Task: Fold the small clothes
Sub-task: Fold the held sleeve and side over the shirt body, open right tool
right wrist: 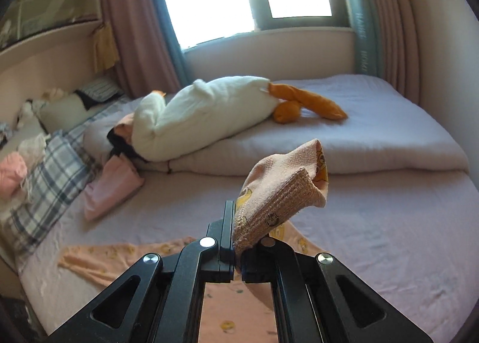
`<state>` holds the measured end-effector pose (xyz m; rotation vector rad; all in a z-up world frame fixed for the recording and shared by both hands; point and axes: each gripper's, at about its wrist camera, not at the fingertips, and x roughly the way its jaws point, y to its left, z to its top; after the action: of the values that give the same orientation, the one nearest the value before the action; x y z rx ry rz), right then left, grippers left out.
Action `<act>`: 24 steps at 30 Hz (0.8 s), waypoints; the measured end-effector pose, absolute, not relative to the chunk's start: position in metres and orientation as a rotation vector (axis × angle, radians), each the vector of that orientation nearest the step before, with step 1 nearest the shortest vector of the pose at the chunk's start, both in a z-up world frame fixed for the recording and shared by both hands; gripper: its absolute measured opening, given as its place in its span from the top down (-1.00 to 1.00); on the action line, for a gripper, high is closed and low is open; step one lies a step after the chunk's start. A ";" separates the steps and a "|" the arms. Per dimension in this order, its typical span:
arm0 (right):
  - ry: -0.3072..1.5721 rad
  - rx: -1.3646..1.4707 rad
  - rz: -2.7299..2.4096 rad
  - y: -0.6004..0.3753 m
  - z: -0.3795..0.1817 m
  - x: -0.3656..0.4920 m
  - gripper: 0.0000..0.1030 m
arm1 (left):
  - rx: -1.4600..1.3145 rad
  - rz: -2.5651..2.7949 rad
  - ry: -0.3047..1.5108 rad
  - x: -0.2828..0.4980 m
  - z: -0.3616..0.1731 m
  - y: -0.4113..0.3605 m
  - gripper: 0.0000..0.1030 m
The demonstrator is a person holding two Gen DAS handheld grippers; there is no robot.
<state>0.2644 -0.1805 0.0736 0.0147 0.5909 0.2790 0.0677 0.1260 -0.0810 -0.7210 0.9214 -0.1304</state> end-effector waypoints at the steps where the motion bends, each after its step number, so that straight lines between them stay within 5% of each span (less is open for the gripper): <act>1: 0.598 -0.043 0.296 -0.155 0.067 0.265 1.00 | -0.732 -0.121 0.917 0.065 -0.082 0.133 -0.99; 13: 0.807 -0.575 0.403 0.042 -0.084 0.248 0.98 | -0.772 -0.023 0.908 0.048 -0.092 0.180 -0.99; 15: 0.848 -0.625 0.435 0.053 -0.100 0.243 0.71 | -0.774 -0.009 0.908 0.048 -0.092 0.182 -0.99; 17: 0.844 -0.628 0.496 0.057 -0.100 0.231 0.14 | -0.783 -0.003 0.904 0.049 -0.093 0.185 -0.99; 19: 0.809 -0.620 0.566 0.056 -0.089 0.217 -0.09 | -0.785 0.005 0.904 0.051 -0.093 0.185 -0.99; 24: 0.828 -0.341 0.779 0.014 -0.048 0.203 -0.10 | -0.775 -0.004 0.886 0.056 -0.088 0.183 -0.99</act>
<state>0.2028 0.0142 -0.0477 -0.3412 0.8279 0.7791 0.0558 0.1827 -0.0881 -0.7748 0.8862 -0.0040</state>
